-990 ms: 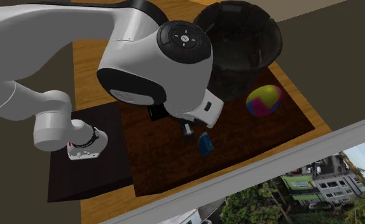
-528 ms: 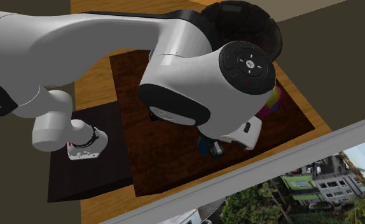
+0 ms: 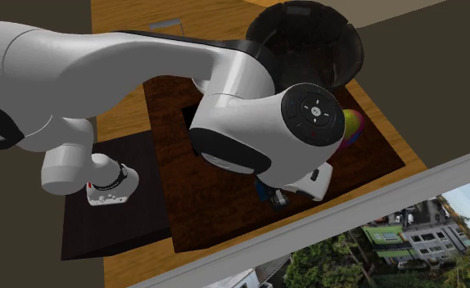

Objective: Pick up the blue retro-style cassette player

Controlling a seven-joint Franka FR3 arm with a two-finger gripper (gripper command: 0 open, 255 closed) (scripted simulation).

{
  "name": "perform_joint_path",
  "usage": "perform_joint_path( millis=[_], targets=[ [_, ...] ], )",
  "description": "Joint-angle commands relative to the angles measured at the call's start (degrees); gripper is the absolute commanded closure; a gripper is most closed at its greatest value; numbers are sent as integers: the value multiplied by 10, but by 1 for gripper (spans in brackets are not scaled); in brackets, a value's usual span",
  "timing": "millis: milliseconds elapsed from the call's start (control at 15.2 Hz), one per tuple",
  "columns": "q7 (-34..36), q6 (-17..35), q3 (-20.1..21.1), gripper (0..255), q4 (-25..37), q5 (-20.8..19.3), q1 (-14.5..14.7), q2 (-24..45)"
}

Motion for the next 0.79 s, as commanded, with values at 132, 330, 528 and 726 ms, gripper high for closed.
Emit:
perform_joint_path(
  millis=[132,330,528,726],
  targets=[
    [0,3,0,255,-3,0,0,-1],
    [0,3,0,255,-4,0,1,-1],
    [0,3,0,255,-3,0,1,0],
    [0,-5,0,255,6,0,0,1]
  ],
)
